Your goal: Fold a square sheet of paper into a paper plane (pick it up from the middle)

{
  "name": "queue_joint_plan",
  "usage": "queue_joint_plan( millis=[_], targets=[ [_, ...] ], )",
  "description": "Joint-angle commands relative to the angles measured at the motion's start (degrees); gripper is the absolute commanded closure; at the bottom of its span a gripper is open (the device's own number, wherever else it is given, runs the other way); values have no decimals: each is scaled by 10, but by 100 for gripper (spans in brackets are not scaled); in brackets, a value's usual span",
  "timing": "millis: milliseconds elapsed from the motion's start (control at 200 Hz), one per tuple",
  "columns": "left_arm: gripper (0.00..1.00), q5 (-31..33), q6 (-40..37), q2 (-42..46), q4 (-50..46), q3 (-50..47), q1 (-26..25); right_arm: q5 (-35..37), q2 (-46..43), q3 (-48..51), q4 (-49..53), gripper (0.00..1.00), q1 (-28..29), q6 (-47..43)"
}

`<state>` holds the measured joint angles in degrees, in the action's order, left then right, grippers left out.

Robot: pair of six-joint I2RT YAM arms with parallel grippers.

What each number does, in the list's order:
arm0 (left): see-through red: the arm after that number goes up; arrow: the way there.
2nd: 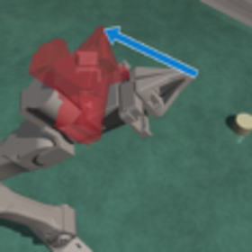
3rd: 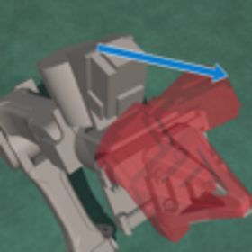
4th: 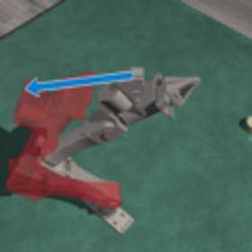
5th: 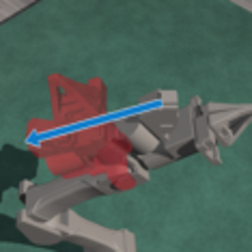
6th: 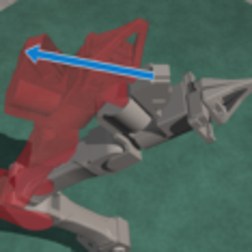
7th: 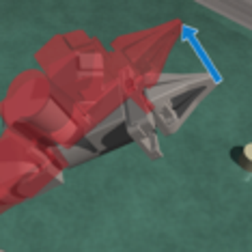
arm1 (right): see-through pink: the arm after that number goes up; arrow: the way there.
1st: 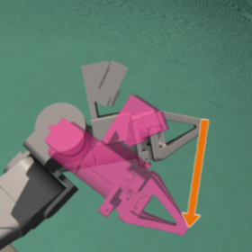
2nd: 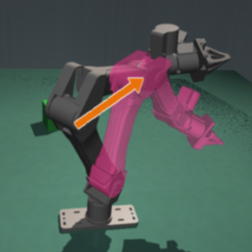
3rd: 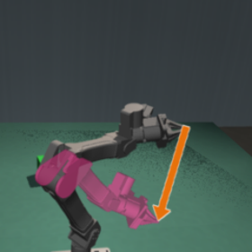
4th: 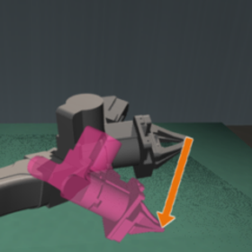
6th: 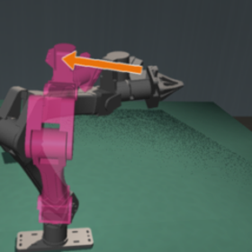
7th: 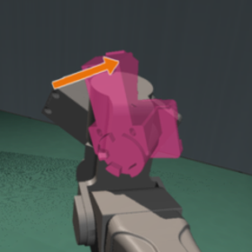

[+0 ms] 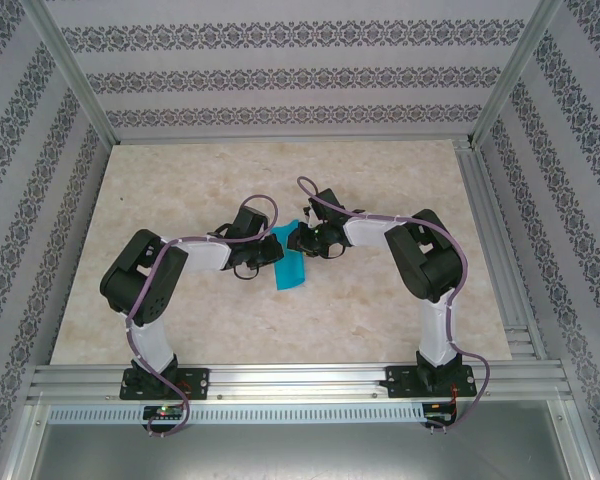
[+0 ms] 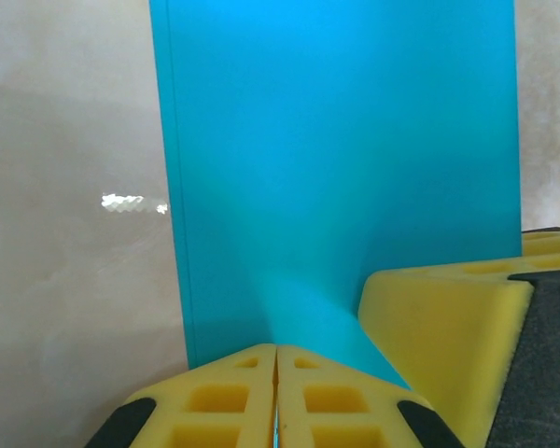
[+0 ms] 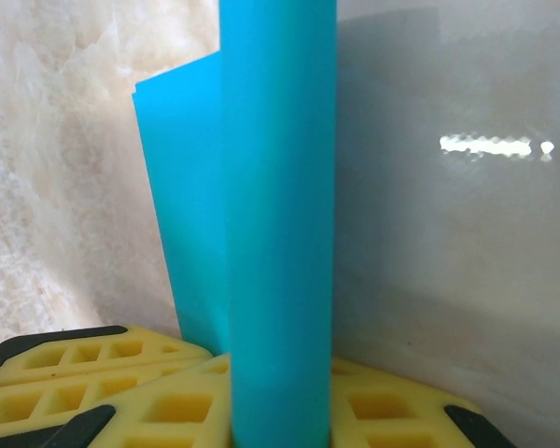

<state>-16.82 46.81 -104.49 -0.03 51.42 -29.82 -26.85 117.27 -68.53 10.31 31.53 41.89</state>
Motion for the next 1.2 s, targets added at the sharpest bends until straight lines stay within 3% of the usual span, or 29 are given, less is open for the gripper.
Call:
queue_joint_plan(
  millis=[0, 355, 455, 549, 834, 1194],
  targets=[
    [91, 34, -13, -20, -56, -1, -7, 160, 66, 29, 54, 73, -9, -37],
    [93, 45, -25, -29, -65, -18, -7, 129, -86, 15, 86, 47, -23, -61],
    [93, 44, -26, -28, -62, -20, -7, 129, -135, 25, 89, 44, -31, -66],
    [94, 43, -27, -29, -60, -20, -7, 109, -162, 31, 86, 48, -30, -81],
    [94, 44, -25, -32, -57, -22, -7, 43, -114, -1, 72, 77, 10, -91],
    [94, 48, -20, -31, -60, -25, -7, 35, -45, -19, 72, 82, 15, -95]
  ],
)
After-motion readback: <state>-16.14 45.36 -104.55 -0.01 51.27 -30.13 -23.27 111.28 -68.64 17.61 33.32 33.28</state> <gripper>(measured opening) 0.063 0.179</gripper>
